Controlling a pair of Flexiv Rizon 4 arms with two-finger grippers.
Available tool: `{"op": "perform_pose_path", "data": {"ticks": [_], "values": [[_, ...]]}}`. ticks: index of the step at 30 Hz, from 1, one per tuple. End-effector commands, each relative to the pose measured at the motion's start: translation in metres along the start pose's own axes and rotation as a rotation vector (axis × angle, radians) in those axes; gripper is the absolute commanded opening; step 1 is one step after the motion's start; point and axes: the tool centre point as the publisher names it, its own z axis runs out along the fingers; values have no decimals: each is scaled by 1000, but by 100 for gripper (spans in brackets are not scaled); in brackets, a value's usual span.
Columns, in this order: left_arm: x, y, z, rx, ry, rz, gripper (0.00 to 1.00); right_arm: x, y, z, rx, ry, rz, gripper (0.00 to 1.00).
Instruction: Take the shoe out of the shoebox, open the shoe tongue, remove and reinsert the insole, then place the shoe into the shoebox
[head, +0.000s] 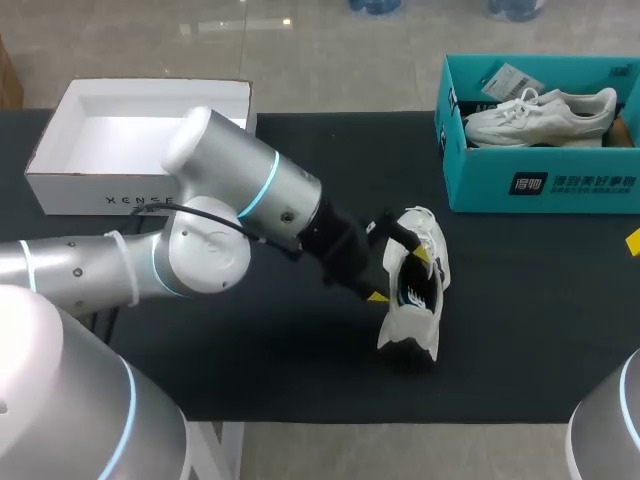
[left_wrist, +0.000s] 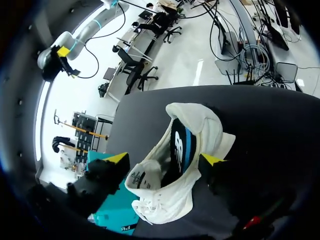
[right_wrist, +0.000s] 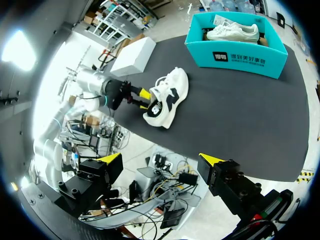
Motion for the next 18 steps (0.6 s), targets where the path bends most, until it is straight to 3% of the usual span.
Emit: {"op": "perform_pose_path", "data": {"ticks": [1, 9, 13, 14, 18], "values": [[-11, -6, -14, -36, 139, 31, 100, 1, -9, 1, -75, -4, 1, 100], [-11, -20, -18, -164, 399, 139, 100, 1, -9, 1, -75, -4, 1, 100], [-8, -22, -19, -198, 386, 140, 100, 1, -9, 1, -75, -4, 1, 100], [-6, -19, -20, -237, 375, 135, 100, 1, -9, 1, -75, -4, 1, 100], [-6, -19, -20, -237, 375, 135, 100, 1, -9, 1, -75, -4, 1, 100]]}}
